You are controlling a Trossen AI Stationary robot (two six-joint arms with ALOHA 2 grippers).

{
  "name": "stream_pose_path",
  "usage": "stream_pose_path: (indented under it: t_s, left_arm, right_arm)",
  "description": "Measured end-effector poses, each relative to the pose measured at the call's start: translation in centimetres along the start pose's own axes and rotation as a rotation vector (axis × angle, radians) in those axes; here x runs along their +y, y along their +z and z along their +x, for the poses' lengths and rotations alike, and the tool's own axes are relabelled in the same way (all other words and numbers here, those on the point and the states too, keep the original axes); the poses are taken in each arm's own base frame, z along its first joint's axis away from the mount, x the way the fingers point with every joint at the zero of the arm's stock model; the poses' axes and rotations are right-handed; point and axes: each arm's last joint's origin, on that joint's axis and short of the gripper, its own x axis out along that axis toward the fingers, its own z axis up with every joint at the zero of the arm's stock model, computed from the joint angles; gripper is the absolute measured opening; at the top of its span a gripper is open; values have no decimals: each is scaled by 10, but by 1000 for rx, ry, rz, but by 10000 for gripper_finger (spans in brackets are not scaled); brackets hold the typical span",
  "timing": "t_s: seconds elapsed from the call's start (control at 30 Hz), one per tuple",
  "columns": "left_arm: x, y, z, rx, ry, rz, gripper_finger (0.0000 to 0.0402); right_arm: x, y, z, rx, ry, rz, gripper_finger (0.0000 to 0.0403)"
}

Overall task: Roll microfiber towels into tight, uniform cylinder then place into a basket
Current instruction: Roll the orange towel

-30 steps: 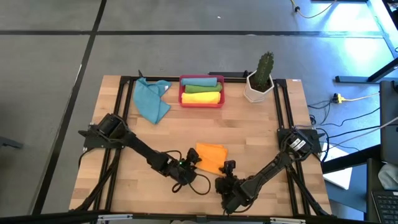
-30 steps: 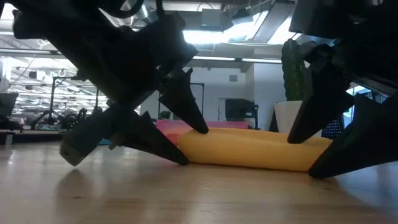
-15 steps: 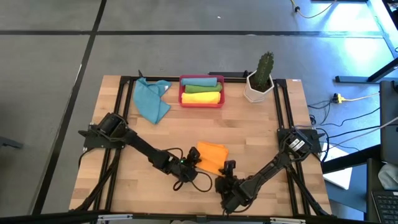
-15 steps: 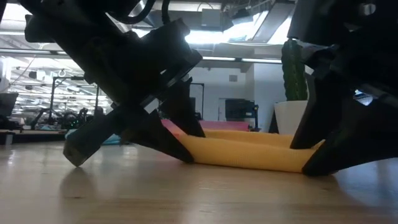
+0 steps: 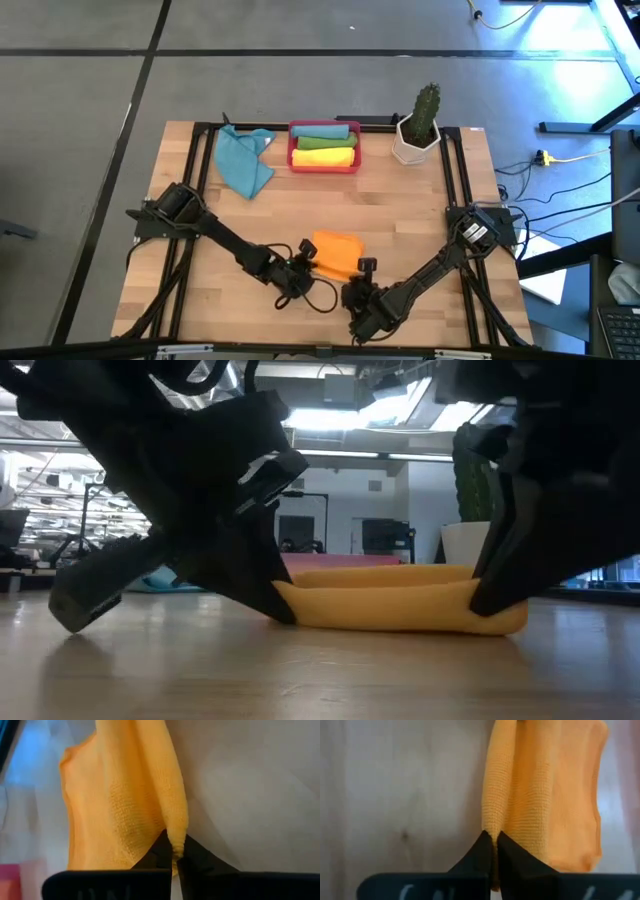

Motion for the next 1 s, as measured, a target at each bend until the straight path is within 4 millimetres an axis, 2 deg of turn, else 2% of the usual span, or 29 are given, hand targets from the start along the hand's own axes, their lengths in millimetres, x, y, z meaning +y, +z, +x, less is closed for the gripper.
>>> stream_pose_path:
  t_s: [0.17, 0.3, 0.43, 0.57, 0.77, 0.87, 1.0]
  left_arm:
    - [1, 3, -12, -39, -95, -22, 1]
    - [8, 7, -26, -92, -235, -90, 0]
    - [16, 7, -34, -124, -351, -147, 0]
    - [17, 1, -34, -132, -422, -179, 0]
    - [16, -8, -36, -166, -491, -225, 0]
    - [19, -13, -36, -176, -499, -252, 0]
    - [30, -25, -35, -192, -538, -303, 0]
  right_arm:
    - [-3, 12, -11, 4, 99, 83, 8]
    - [-12, 14, -9, 31, 207, 183, 8]
    - [-19, 14, -9, -50, 377, 236, 8]
    - [-29, 10, -11, -183, 561, 306, 8]
    - [-51, -10, 9, -252, 698, 507, 8]
    - [-57, -22, 24, -240, 712, 583, 7]
    - [-63, -32, 32, -275, 745, 651, 7]
